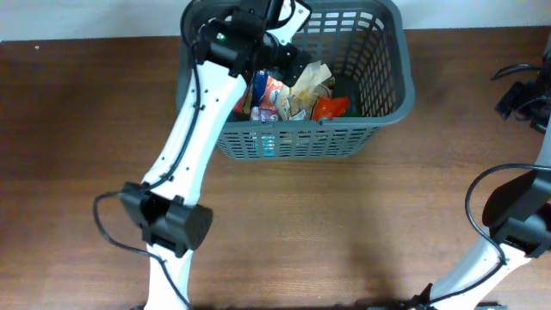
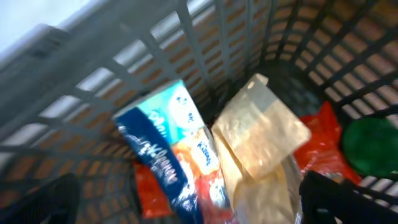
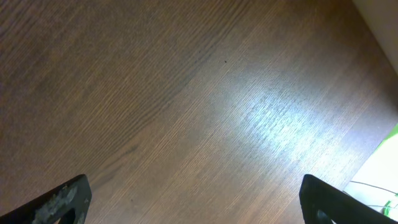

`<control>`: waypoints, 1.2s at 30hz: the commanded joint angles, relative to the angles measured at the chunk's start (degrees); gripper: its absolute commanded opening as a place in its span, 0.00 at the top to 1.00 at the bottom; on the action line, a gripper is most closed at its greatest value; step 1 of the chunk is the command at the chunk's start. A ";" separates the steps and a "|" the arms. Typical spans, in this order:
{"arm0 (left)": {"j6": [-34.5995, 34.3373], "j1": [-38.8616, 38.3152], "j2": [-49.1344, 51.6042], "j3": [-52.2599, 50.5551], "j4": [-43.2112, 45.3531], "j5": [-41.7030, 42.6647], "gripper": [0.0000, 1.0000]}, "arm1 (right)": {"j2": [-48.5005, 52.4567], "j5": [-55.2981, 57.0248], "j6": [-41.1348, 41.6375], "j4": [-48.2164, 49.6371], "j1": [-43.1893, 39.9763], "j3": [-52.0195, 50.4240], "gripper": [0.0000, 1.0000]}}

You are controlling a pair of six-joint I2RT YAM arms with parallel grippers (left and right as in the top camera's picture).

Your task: Pack container

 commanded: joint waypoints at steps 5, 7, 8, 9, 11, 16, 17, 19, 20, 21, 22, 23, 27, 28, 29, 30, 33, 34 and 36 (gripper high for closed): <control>0.02 5.27 -18.16 3.58 -5.01 -4.66 0.01 | -0.02 0.11 0.87 0.13 -0.42 -0.26 0.01; 0.02 7.26 -20.94 3.58 -8.52 -6.29 0.01 | -0.02 0.11 0.87 0.13 -0.42 -0.26 0.01; 0.02 8.50 -22.32 3.58 -10.62 -6.27 0.01 | -0.02 0.11 0.87 0.13 -0.42 -0.26 0.01; 0.02 9.92 -23.76 3.58 -13.16 -6.23 0.01 | -0.02 0.11 0.87 0.13 -0.42 -0.26 0.01; 0.02 12.20 -26.01 3.58 -17.40 -6.23 0.01 | -0.02 0.11 0.87 0.13 -0.42 -0.26 0.01; 0.02 16.22 -30.27 3.58 -24.48 -6.25 0.01 | -0.02 0.11 0.87 0.13 -0.42 -0.26 0.01; 0.02 16.79 -30.84 3.56 -25.40 -6.23 0.01 | -0.02 0.11 0.87 0.13 -0.42 -0.26 0.01; -0.02 18.08 -32.37 3.56 -28.15 -6.21 0.01 | -0.02 0.11 0.87 0.13 -0.42 -0.26 0.01; -0.26 18.56 -33.11 3.56 -29.57 -6.23 0.01 | -0.02 0.11 0.87 0.13 -0.42 -0.26 0.01; -0.59 18.88 -33.92 3.56 -30.91 -6.19 0.01 | -0.02 0.11 0.87 0.13 -0.42 -0.26 0.01; -1.38 19.10 -34.84 3.32 -31.19 -6.21 0.01 | -0.02 0.11 0.87 0.13 -0.42 -0.26 0.01; -2.21 19.15 -36.17 2.69 -31.19 -5.73 0.01 | -0.02 0.11 0.87 0.13 -0.42 -0.26 0.01; -4.04 19.15 -41.92 -0.42 -31.17 -4.92 0.01 | -0.02 0.11 0.87 0.13 -0.42 -0.26 0.01; -4.09 19.15 -43.74 -1.97 -31.17 -4.31 0.01 | -0.02 0.11 0.87 0.13 -0.42 -0.26 0.01; -4.42 19.15 -45.99 -4.13 -31.17 -3.37 0.01 | -0.02 0.11 0.87 0.15 -0.42 -0.26 0.01; -5.31 19.15 -48.83 -7.19 -31.19 -2.69 0.01 | -0.02 0.11 0.87 0.13 -0.42 -0.26 0.01; -7.39 19.15 -56.46 -16.48 -31.17 -2.75 0.01 | -0.02 0.11 0.87 0.13 -0.42 -0.26 0.01; -8.17 19.15 -58.93 -19.45 -31.17 -2.82 0.01 | -0.02 0.11 0.87 0.13 -0.42 -0.26 0.01; -10.47 19.15 -65.33 -26.75 -30.97 -2.80 0.01 | -0.02 0.11 0.87 0.13 -0.42 -0.26 0.01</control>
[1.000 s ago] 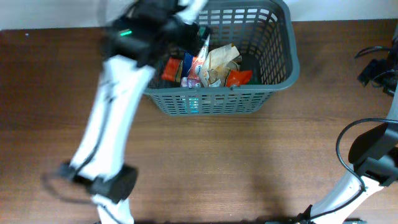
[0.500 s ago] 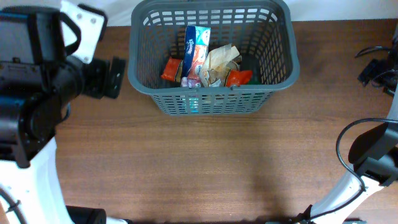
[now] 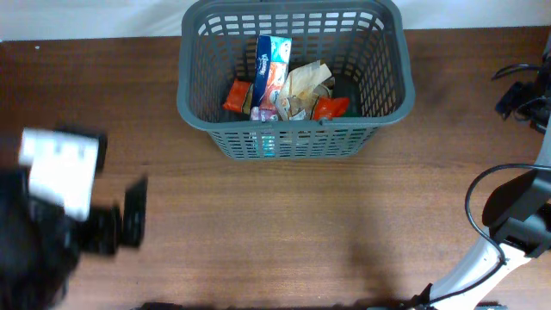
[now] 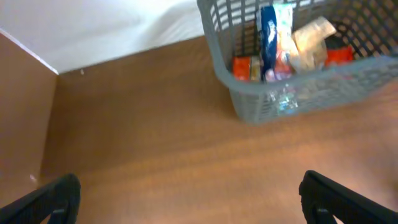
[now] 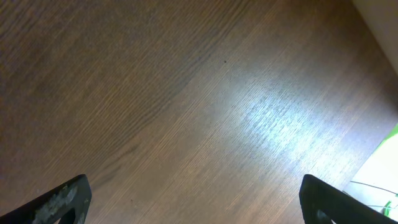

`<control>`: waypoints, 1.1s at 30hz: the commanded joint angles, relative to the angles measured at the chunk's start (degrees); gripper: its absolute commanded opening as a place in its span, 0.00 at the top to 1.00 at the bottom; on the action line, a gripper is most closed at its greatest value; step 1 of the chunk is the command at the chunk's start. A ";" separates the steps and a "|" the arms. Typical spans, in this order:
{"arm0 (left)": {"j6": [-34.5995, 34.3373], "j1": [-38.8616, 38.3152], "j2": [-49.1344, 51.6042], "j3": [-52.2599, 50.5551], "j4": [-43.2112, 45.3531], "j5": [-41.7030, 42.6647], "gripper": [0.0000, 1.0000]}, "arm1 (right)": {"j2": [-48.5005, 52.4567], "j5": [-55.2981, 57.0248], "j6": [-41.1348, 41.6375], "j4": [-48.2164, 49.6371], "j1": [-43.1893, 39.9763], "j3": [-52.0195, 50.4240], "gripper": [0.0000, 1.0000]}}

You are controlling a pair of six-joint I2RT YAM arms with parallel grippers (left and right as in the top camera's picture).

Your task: Pack container

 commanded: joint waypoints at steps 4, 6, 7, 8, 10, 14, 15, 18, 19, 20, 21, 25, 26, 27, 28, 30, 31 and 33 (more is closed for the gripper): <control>-8.39 0.37 -16.79 -19.30 4.31 1.07 0.01 | -0.02 0.11 0.85 0.15 -0.42 -0.24 0.01; -9.86 0.37 -20.90 -24.70 7.80 1.40 0.01 | -0.02 0.11 0.85 0.15 -0.42 -0.24 0.01; -10.47 0.37 -23.08 -28.17 9.73 2.19 0.01 | -0.02 0.11 0.85 0.15 -0.42 -0.24 0.01; -10.73 0.37 -25.07 -31.89 11.32 3.39 0.01 | -0.02 0.11 0.85 0.15 -0.42 -0.24 0.01; -12.76 0.37 -28.68 -40.04 14.38 5.68 0.01 | -0.02 0.11 0.85 0.15 -0.42 -0.24 0.01; -19.19 0.37 -33.70 -57.96 24.15 11.56 0.01 | -0.02 0.11 0.85 0.15 -0.42 -0.24 0.01; -19.76 0.37 -34.03 -61.13 26.60 13.33 0.01 | -0.02 0.11 0.85 0.17 -0.42 -0.24 0.01; -20.44 0.37 -33.97 -67.87 32.83 17.07 0.01 | -0.02 0.11 0.85 0.15 -0.42 -0.24 0.01; -20.46 0.37 -33.97 -69.75 35.01 18.10 0.01 | -0.02 0.11 0.85 0.15 -0.42 -0.24 0.01; -20.57 0.37 -33.90 -71.19 36.92 18.99 0.01 | -0.02 0.11 0.85 0.15 -0.42 -0.24 0.01; -20.63 0.37 -33.88 -72.61 38.69 19.30 0.01 | -0.02 0.11 0.85 0.15 -0.42 -0.24 0.01; -20.61 0.37 -33.86 -74.44 38.97 19.15 0.01 | -0.02 0.11 0.85 0.15 -0.42 -0.24 0.01; -20.59 0.37 -33.86 -74.44 38.97 18.82 0.01 | -0.02 0.11 0.85 0.15 -0.42 -0.24 0.01; -20.59 0.37 -33.86 -74.44 38.97 18.64 0.01 | -0.02 0.11 0.85 0.15 -0.42 -0.24 0.01; -20.57 0.37 -33.86 -74.44 38.73 18.64 0.01 | -0.02 0.11 0.85 0.15 -0.42 -0.24 0.01; -19.98 0.37 -33.86 -74.44 38.86 17.44 0.01 | -0.02 0.11 0.85 0.15 -0.42 -0.24 0.01; -19.93 0.37 -33.86 -74.51 39.21 17.05 0.01 | -0.02 0.11 0.85 0.15 -0.42 -0.24 0.01; -16.96 0.33 -33.86 -75.49 39.47 16.26 0.01 | -0.02 0.11 0.85 0.17 -0.42 -0.24 0.01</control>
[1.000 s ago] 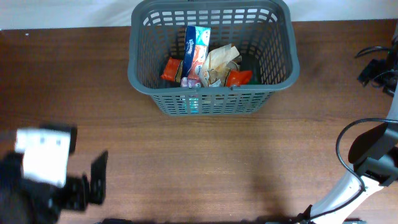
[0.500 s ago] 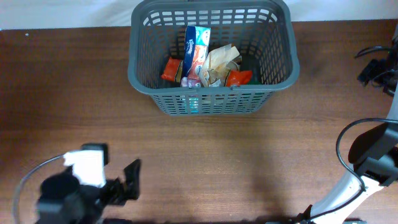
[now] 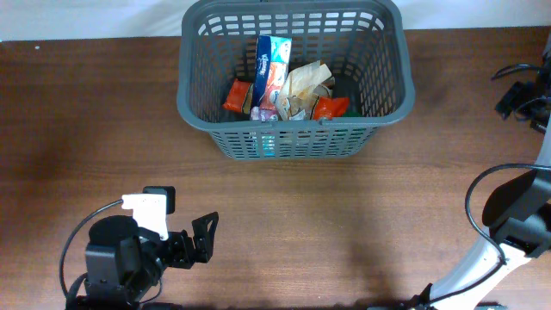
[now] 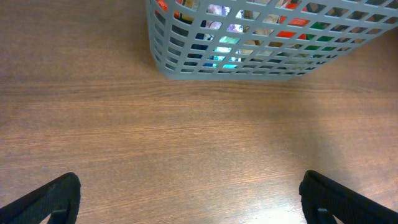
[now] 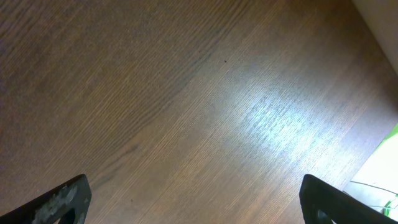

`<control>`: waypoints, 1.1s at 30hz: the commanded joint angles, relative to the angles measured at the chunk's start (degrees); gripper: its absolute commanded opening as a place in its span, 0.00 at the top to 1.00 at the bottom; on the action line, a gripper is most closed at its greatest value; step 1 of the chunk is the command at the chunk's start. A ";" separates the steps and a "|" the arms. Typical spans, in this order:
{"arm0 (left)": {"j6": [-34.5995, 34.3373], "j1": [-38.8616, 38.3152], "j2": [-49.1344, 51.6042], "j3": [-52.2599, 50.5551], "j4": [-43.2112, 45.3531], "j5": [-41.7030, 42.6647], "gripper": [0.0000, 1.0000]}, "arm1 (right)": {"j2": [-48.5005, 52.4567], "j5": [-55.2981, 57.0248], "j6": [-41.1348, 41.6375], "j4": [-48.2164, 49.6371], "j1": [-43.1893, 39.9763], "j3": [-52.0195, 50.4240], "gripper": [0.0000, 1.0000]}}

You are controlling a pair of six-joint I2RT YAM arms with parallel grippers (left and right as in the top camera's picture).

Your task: Pack container

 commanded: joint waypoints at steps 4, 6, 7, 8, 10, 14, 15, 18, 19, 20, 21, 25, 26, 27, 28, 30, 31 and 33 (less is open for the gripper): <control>12.46 0.33 -0.59 -5.84 4.46 -0.87 0.01 | -0.02 0.11 0.90 0.13 -0.42 -0.24 0.01; 14.78 0.33 -0.59 -8.96 8.22 -0.87 0.01 | -0.02 0.11 0.90 0.13 -0.42 -0.24 0.01; 15.21 0.33 -0.59 -10.75 10.45 -0.87 0.01 | -0.02 0.11 0.90 0.15 -0.42 -0.24 0.01; 15.19 0.33 -0.59 -12.61 12.68 -0.87 0.01 | -0.02 0.11 0.90 0.13 -0.42 -0.24 0.01; 15.17 0.33 -0.59 -16.52 17.84 -0.52 0.01 | -0.02 0.11 0.90 0.13 -0.42 -0.24 0.01; 15.17 0.33 -0.59 -22.99 27.15 2.56 0.01 | -0.02 0.11 0.90 0.13 -0.42 -0.24 0.01; 15.17 0.33 -0.59 -24.20 28.89 3.50 0.01 | -0.02 0.11 0.90 0.13 -0.42 -0.24 0.01; 15.17 0.33 -0.59 -26.67 31.95 4.96 0.01 | -0.02 0.11 0.90 0.13 -0.42 -0.24 0.01; 15.17 0.33 -0.59 -27.21 32.70 5.01 0.01 | -0.02 0.11 0.90 0.13 -0.42 -0.24 0.01; 15.17 0.33 -0.63 -27.85 33.64 4.98 0.01 | -0.02 0.11 0.90 0.13 -0.42 -0.24 0.01; 15.17 0.33 -0.87 -28.30 34.25 4.98 0.01 | -0.02 0.11 0.90 0.13 -0.42 -0.24 0.01; 15.21 0.33 -3.74 -29.59 34.56 4.72 0.01 | -0.02 0.11 0.90 0.13 -0.42 -0.24 0.01; 15.47 0.33 -4.92 -29.90 34.56 4.59 0.01 | -0.02 0.11 0.90 0.13 -0.42 -0.24 0.01; 15.78 0.33 -6.51 -30.36 34.58 4.48 0.01 | -0.02 0.11 0.90 0.13 -0.42 -0.24 0.01; 15.89 0.33 -7.82 -30.75 34.58 4.35 0.01 | -0.02 0.11 0.90 0.15 -0.42 -0.24 0.01; 15.87 0.33 -11.02 -31.87 34.58 3.50 0.01 | -0.02 0.11 0.90 0.13 -0.42 -0.24 0.01; 15.89 0.33 -12.63 -32.57 34.67 3.17 0.01 | -0.02 0.11 0.90 0.13 -0.42 -0.24 0.01; 15.89 0.33 -15.26 -33.92 34.93 3.17 0.01 | -0.02 0.11 0.90 0.13 -0.42 -0.24 0.01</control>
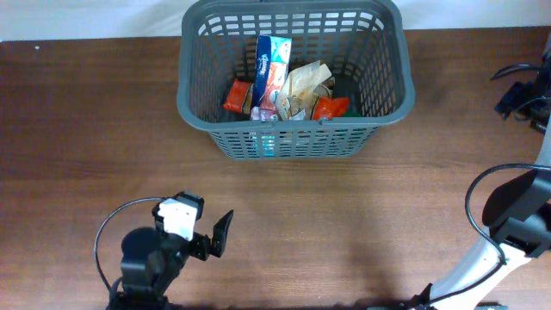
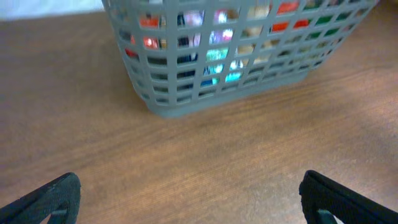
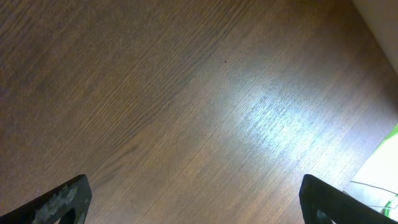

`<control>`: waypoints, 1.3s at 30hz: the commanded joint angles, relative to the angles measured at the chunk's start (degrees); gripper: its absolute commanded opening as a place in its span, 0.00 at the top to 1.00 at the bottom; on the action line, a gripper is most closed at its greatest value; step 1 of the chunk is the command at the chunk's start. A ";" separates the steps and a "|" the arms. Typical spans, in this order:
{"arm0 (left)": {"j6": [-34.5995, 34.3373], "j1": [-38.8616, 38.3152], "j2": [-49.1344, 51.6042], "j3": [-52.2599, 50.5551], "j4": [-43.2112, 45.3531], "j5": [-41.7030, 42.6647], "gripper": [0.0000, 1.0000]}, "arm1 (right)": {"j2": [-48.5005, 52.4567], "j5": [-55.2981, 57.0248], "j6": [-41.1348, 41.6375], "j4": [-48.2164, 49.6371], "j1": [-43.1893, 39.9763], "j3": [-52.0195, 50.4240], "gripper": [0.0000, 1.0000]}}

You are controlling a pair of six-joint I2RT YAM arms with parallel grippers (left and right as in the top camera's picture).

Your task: Pack container

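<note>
The grey mesh basket point(image 1: 194, 103) stands at the back middle of the table. Inside it lie a blue and white packet point(image 1: 273, 58), a tan pouch point(image 1: 306, 84), and orange packets point(image 1: 237, 95). My left gripper point(image 1: 212, 242) is open and empty, low over the table near the front edge, well short of the basket. From the left wrist, the basket wall point(image 2: 186, 106) shows ahead with the packets behind its mesh. My right gripper point(image 3: 196, 202) is open over bare wood, holding nothing.
The right arm point(image 1: 516, 220) stands folded at the table's right edge, with black cabling point(image 1: 516, 95) at the far right. A pale wall edge point(image 3: 379, 18) shows at the right wrist view's corner. Brown tabletop point(image 1: 362, 215) lies between the basket and the arms.
The left arm has shifted a little to the right along the front edge, and its camera now looks at the basket from lower down. The right arm has not moved.
First my left gripper was open inside the basket over the packets. Then it was out of the basket, at the table's left side. After that the arm was folded at the front left, and now sits slightly further right. The basket's contents stayed put.
</note>
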 commanded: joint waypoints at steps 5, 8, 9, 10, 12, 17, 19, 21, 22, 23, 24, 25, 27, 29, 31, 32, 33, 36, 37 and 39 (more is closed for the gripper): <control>1.38 0.33 -9.20 -7.89 8.39 -0.37 0.01 | -0.02 0.11 0.92 0.15 -0.42 -0.24 0.01; 1.38 0.33 -11.02 -10.64 15.41 -0.39 0.01 | -0.02 0.11 0.92 0.15 -0.42 -0.24 0.01; 1.36 0.33 -11.50 -11.32 17.14 -0.57 0.01 | -0.02 0.11 0.92 0.15 -0.42 -0.24 0.01; 1.36 0.33 -11.87 -11.80 18.45 -0.76 0.01 | -0.02 0.11 0.92 0.15 -0.42 -0.24 0.01; 1.33 0.33 -12.70 -12.48 20.50 -1.79 0.01 | -0.02 0.11 0.92 0.17 -0.42 -0.24 0.01; 1.36 0.33 -16.85 -12.66 20.98 -5.03 0.01 | -0.02 0.11 0.92 0.15 -0.42 -0.24 0.01; 1.36 0.33 -19.04 -12.70 20.98 -6.25 0.01 | -0.02 0.11 0.92 0.15 -0.42 -0.24 0.01; 1.36 0.33 -19.50 -12.70 21.77 -6.64 0.01 | -0.02 0.11 0.92 0.15 -0.42 -0.24 0.01; 1.36 0.33 -19.50 -12.79 22.25 -6.80 0.01 | -0.02 0.11 0.92 0.15 -0.42 -0.24 0.01; 1.36 0.33 -19.50 -12.85 22.73 -6.91 0.01 | -0.02 0.11 0.92 0.15 -0.42 -0.24 0.01; 1.36 0.33 -19.50 -12.94 23.21 -7.06 0.01 | -0.02 0.11 0.92 0.15 -0.42 -0.24 0.01; 1.38 0.33 -19.50 -13.00 23.74 -7.06 0.01 | -0.02 0.11 0.92 0.17 -0.42 -0.24 0.01; 1.64 0.33 -19.50 -13.27 24.28 -7.04 0.01 | -0.02 0.11 0.92 0.17 -0.42 -0.24 0.01; 1.79 0.33 -19.50 -13.64 24.24 -7.06 0.01 | -0.02 0.11 0.92 0.17 -0.42 -0.24 0.01; 1.77 0.35 -19.50 -15.04 23.28 -7.02 0.01 | -0.02 0.11 0.92 0.17 -0.42 -0.24 0.01; 1.77 0.35 -19.50 -15.50 22.86 -7.02 0.01 | -0.02 0.11 0.92 0.17 -0.42 -0.24 0.01; 1.75 0.35 -19.50 -16.15 22.69 -6.99 0.01 | -0.02 0.11 0.92 0.17 -0.42 -0.24 0.01; 1.77 0.59 -19.52 -16.50 19.61 -6.84 0.01 | -0.02 0.11 0.92 0.17 -0.42 -0.24 0.01; 1.77 0.94 -19.52 -16.50 19.23 -6.84 0.01 | -0.02 0.11 0.92 0.17 -0.42 -0.24 0.01; 1.97 1.99 -19.52 -16.50 19.21 -6.88 0.01 | -0.02 0.11 0.92 0.15 -0.42 -0.24 0.01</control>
